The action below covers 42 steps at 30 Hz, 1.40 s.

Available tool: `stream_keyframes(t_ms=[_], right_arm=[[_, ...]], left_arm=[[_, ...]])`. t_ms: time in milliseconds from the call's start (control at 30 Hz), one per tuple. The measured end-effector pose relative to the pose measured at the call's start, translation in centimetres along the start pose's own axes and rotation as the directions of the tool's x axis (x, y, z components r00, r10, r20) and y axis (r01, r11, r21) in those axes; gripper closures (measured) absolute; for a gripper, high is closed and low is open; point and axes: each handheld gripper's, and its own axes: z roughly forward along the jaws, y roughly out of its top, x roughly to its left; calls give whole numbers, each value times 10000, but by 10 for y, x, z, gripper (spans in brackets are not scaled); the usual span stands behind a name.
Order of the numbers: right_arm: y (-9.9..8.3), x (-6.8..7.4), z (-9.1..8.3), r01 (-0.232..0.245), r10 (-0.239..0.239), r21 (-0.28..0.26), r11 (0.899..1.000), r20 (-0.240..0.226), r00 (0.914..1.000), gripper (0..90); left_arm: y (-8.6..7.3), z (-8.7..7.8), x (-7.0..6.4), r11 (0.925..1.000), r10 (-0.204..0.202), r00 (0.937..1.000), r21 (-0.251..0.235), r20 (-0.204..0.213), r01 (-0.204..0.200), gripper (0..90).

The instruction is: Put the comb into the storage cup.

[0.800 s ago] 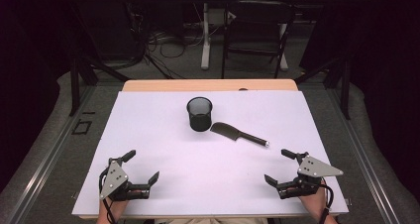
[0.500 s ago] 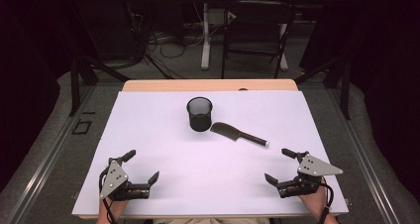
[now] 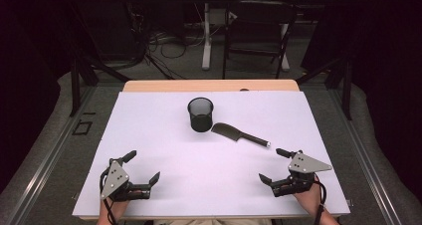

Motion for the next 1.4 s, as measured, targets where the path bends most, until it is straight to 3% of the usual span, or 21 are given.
stream_keyframes(t_ms=[133,500,1400], right_arm=[[1,-6,5,-272,275,216,9994,-137,9995,0],[7,-19,14,-307,309,580,9978,-21,9995,0],[22,-40,39,194,-178,1501,9885,-116,9998,0]], left_arm=[[-1,1,1,10000,-77,10000,33,34,77,0],[-1,1,1,10000,-90,10000,44,4,90,0],[0,3,2,10000,8,10000,91,42,-8,0]])
